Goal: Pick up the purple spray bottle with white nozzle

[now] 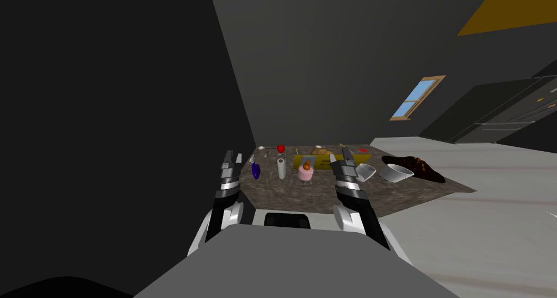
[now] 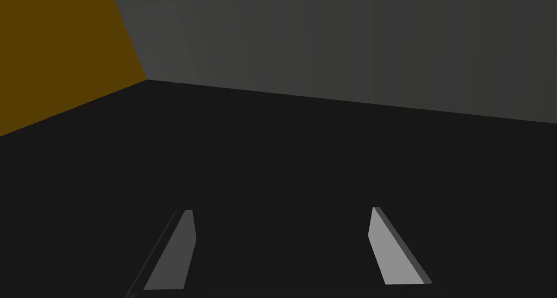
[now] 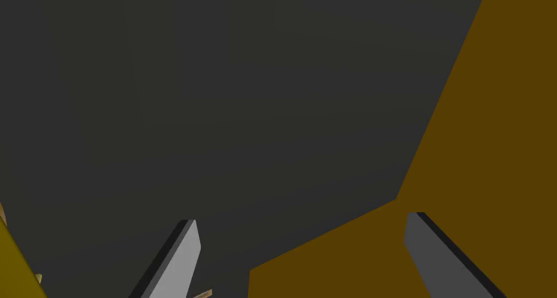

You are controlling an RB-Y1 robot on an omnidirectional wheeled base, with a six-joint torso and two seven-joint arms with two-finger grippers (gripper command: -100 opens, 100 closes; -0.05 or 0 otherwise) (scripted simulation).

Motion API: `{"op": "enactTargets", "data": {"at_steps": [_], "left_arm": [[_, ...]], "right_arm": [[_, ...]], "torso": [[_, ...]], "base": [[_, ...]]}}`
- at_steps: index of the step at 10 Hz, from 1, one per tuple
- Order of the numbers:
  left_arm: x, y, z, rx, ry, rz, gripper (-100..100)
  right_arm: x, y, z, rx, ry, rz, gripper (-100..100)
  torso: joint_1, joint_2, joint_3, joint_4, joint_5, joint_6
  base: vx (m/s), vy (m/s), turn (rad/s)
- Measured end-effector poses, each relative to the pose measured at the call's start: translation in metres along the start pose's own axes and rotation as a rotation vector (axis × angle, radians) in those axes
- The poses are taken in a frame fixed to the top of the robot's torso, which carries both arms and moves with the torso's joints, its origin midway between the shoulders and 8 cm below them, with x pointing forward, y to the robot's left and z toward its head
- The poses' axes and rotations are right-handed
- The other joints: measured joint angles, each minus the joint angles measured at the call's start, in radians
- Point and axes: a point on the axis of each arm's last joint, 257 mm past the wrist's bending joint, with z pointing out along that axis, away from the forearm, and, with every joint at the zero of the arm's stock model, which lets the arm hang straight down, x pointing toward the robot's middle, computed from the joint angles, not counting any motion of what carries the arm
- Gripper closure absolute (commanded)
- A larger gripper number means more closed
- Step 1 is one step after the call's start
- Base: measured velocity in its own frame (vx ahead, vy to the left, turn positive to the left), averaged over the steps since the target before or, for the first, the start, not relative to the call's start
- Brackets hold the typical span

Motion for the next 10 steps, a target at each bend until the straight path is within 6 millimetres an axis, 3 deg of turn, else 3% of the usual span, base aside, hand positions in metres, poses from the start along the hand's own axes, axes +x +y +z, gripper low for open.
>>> {"op": "enactTargets", "data": {"at_steps": [4, 10], "left_arm": [[0.004, 0.011, -0.004, -0.028, 0.079, 0.081, -100], [-0.003, 0.052, -0.022, -0.116, 0.21, 0.315, -100]], "right_arm": [[0.0, 0.0, 0.0, 0.0, 0.0, 0.0, 0], [0.0, 0.0, 0.0, 0.0, 0.0, 0.0, 0]], "torso": [[-0.001, 0.002, 0.001, 0.0, 0.0, 0.0], [-0.004, 0.005, 0.003, 0.001, -0.001, 0.0]], "base": [[-0.026, -0.021, 0.048], [-0.056, -0.05, 0.1]]}}
